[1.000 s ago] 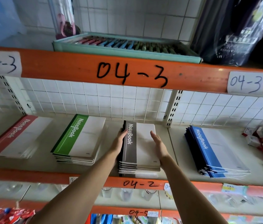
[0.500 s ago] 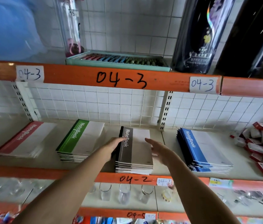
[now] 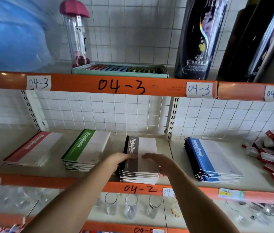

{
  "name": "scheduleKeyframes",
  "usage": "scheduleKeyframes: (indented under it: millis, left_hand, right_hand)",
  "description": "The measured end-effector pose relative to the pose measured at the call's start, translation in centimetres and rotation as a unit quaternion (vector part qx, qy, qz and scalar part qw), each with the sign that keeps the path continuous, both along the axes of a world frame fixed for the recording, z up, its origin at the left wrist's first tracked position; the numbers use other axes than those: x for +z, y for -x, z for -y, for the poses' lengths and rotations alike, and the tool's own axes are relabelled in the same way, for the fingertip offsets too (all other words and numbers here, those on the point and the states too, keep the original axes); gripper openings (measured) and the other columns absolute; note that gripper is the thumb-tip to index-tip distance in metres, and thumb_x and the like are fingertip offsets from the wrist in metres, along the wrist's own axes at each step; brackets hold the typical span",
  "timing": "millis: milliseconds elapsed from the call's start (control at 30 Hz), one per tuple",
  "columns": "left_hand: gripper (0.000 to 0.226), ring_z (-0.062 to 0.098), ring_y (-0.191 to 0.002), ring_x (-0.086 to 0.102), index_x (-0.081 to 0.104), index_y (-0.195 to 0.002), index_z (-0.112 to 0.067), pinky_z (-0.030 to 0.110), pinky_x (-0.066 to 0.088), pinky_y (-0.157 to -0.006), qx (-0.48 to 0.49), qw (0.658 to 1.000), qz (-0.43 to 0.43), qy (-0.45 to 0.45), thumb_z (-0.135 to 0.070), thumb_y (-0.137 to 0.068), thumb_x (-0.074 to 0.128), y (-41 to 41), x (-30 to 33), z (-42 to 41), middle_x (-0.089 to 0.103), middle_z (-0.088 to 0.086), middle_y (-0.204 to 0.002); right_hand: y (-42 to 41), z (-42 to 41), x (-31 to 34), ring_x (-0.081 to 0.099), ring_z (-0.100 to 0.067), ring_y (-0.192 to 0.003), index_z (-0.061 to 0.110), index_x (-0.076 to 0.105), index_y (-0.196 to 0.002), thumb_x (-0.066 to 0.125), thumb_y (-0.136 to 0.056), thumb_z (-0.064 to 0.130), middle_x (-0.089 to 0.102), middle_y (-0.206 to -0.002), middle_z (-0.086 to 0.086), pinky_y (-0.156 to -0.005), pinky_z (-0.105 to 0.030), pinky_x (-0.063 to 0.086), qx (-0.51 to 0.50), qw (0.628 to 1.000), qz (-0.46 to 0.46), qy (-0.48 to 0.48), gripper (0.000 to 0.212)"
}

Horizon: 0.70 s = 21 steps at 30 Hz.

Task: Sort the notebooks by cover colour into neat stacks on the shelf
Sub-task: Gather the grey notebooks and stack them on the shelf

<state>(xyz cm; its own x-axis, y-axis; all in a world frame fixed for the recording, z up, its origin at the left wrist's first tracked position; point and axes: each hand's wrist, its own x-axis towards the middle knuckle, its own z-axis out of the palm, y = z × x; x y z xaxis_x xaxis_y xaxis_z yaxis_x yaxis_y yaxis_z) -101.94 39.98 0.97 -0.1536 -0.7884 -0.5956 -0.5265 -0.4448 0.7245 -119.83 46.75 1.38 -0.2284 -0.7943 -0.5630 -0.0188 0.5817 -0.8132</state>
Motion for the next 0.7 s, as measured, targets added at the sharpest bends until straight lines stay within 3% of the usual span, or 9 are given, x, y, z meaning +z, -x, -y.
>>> scheduleKeyframes:
  millis: [67,200,333,433,500,567,633,700]
  left_hand:
    - [0.100,0.038,-0.122,0.054,0.046,-0.140,-0.003,0.050,0.044,-0.104,0.004,1.000,-0.013,0.002,-0.054,-0.064,0.086,0.0,0.0,0.0,0.052,0.020,-0.137]
    - [0.092,0.037,-0.130,0.047,0.046,-0.139,0.000,0.044,0.040,-0.106,0.019,0.999,-0.029,0.009,-0.046,-0.070,0.085,0.3,0.5,0.4,0.049,0.020,-0.142]
    - [0.119,0.036,-0.112,0.062,0.064,-0.120,-0.002,0.048,0.049,-0.100,0.016,0.998,-0.053,0.000,-0.057,-0.019,0.095,0.8,-2.2,4.2,0.067,0.018,-0.121]
    - [0.107,0.036,-0.108,0.064,0.066,-0.116,-0.002,0.049,0.051,-0.098,0.021,0.998,-0.052,-0.006,-0.051,-0.027,0.097,1.0,-4.1,7.1,0.069,0.018,-0.115]
    - [0.125,0.036,-0.109,0.064,0.067,-0.115,-0.003,0.049,0.051,-0.098,0.021,0.998,-0.058,-0.009,-0.056,-0.005,0.094,1.1,-4.3,8.0,0.069,0.018,-0.115]
    - [0.141,0.037,-0.109,0.064,0.065,-0.118,-0.004,0.049,0.050,-0.098,0.023,0.998,-0.050,-0.009,-0.062,0.008,0.089,1.2,-5.9,10.1,0.068,0.017,-0.118]
    - [0.142,0.036,-0.113,0.062,0.061,-0.126,-0.004,0.049,0.049,-0.100,0.001,0.999,-0.028,-0.015,-0.066,-0.002,0.090,1.0,-3.0,8.4,0.064,0.017,-0.124]
    - [0.116,0.036,-0.123,0.055,0.052,-0.137,-0.002,0.046,0.043,-0.106,-0.023,1.000,-0.003,-0.011,-0.062,-0.045,0.091,0.9,0.0,6.4,0.057,0.016,-0.132]
  right_hand:
    - [0.1,0.3,0.0,0.066,-0.020,-0.067,-0.003,0.063,-0.116,0.085,-0.074,0.024,0.069,-0.090,-0.015,-0.042,-0.019,0.048,-0.011,1.000,-0.003,0.014,0.054]
    - [0.6,1.3,0.0,0.062,-0.017,-0.061,0.002,0.059,-0.104,0.088,-0.070,0.029,0.064,-0.080,-0.010,-0.033,-0.014,0.038,-0.035,0.999,-0.039,-0.004,0.052]
    - [0.6,2.8,-0.3,0.066,-0.021,-0.061,-0.003,0.058,-0.102,0.094,-0.061,0.020,0.068,-0.083,-0.014,-0.035,-0.020,0.045,-0.064,0.998,-0.025,0.009,0.060]
    - [0.6,4.5,-0.6,0.067,-0.022,-0.063,-0.003,0.058,-0.099,0.094,-0.062,0.019,0.068,-0.083,-0.015,-0.037,-0.021,0.047,-0.073,0.997,-0.013,0.015,0.056]
    - [0.6,5.6,-0.7,0.071,-0.025,-0.069,-0.005,0.061,-0.106,0.097,-0.054,0.024,0.071,-0.091,-0.017,-0.044,-0.026,0.053,-0.086,0.996,-0.021,0.022,0.070]
    - [0.9,6.1,-0.8,0.072,-0.022,-0.062,-0.006,0.064,-0.106,0.096,-0.057,0.024,0.072,-0.087,-0.016,-0.044,-0.025,0.052,-0.069,0.997,-0.027,0.014,0.066]
    - [1.1,6.0,-0.2,0.063,-0.013,-0.041,-0.003,0.063,-0.091,0.088,-0.072,0.024,0.067,-0.074,-0.011,-0.035,-0.017,0.043,-0.030,0.999,-0.038,-0.009,0.041]
    - [1.3,6.0,0.1,0.059,-0.010,-0.039,0.007,0.059,-0.083,0.080,-0.081,0.036,0.063,-0.069,-0.005,-0.036,-0.015,0.040,-0.010,0.998,-0.056,-0.030,0.036]
